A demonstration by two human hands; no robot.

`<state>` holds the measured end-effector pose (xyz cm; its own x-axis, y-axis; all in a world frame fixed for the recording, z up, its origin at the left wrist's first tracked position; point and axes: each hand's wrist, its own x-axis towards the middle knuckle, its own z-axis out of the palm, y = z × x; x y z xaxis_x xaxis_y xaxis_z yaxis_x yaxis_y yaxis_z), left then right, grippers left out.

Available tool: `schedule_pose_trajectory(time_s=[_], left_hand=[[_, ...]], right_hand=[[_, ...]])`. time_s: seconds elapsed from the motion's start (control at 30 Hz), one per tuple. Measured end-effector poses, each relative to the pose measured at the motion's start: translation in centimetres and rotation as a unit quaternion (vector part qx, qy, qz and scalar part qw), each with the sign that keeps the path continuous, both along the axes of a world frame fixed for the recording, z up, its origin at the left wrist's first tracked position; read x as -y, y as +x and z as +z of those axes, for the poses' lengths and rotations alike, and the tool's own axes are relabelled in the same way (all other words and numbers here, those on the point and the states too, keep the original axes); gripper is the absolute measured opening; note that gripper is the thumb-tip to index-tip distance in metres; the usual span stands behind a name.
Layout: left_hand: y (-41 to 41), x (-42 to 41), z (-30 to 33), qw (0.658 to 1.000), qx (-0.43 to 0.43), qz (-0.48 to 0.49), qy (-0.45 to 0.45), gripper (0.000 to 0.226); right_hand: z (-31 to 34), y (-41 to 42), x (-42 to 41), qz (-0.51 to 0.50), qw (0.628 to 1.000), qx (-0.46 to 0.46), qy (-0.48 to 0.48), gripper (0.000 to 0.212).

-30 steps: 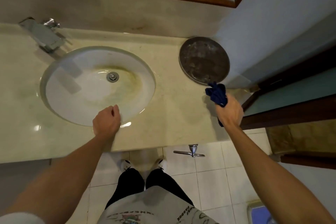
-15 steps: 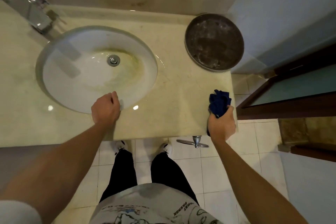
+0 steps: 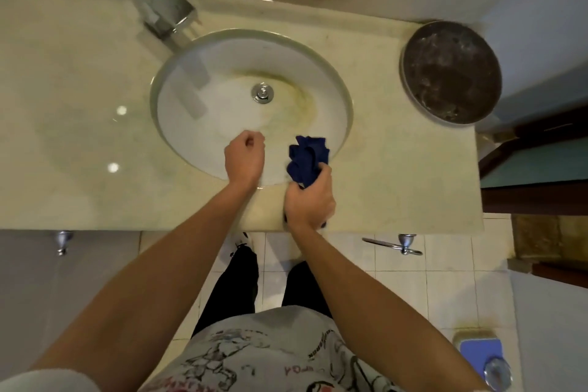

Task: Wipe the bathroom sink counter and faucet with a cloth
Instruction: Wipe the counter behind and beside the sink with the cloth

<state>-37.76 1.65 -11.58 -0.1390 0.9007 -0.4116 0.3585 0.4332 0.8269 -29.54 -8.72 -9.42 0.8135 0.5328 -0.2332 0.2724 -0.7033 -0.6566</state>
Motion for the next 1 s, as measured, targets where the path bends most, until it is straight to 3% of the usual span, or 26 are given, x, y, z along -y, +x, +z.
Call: schedule_pose_trajectory(time_s=[0.13, 0.2, 0.27, 0.37, 0.47, 0.6, 0.67, 0.8, 0.9, 1.0], left_hand=[[-4.1, -3.3, 0.9, 0.991, 0.000, 0.122, 0.062, 0.022], [-5.6, -4.4, 1.3, 0.980, -0.004, 0.183, 0.071, 0.022], [-6.1, -4.5, 1.7, 0.975, -0.020, 0.208, 0.069, 0.023], [-5.1, -2.8, 1.4, 0.988, -0.059, 0.126, 0.067, 0.026], [-3.5, 0.0, 0.3, 0.993, -0.108, -0.012, 0.046, 0.027], [-3.0, 2.5, -0.8, 0.980, -0.171, -0.093, 0.039, 0.030], [-2.8, 2.5, -0.9, 0.974, -0.196, -0.104, 0.041, 0.030], [-2.2, 2.2, -0.7, 0.964, -0.236, -0.119, 0.035, 0.029], [-2.1, 2.0, -0.7, 0.961, -0.250, -0.117, 0.026, 0.028], [-2.0, 1.9, -0.6, 0.960, -0.260, -0.107, 0.016, 0.027]], right_hand=[[0.6, -5.2, -5.0, 0.035, 0.990, -0.134, 0.019, 0.027], [0.9, -5.7, -7.0, -0.003, 0.959, -0.278, 0.052, 0.017], [1.3, -4.5, -8.2, -0.054, 0.929, -0.352, 0.101, 0.021], [2.9, 0.7, -7.6, -0.075, 0.934, -0.306, 0.167, 0.037], [4.4, 8.7, -4.7, -0.050, 0.971, -0.159, 0.174, 0.033], [5.2, 17.0, -1.3, -0.012, 0.996, 0.054, 0.070, 0.015], [4.6, 19.2, -0.2, -0.008, 0.993, 0.116, -0.010, 0.014], [2.1, 17.6, 1.5, 0.025, 0.990, 0.109, -0.090, 0.018], [0.9, 13.1, 1.5, -0.008, 0.994, 0.086, -0.072, 0.031], [0.4, 7.1, -0.8, -0.011, 0.997, 0.060, -0.051, 0.032]])
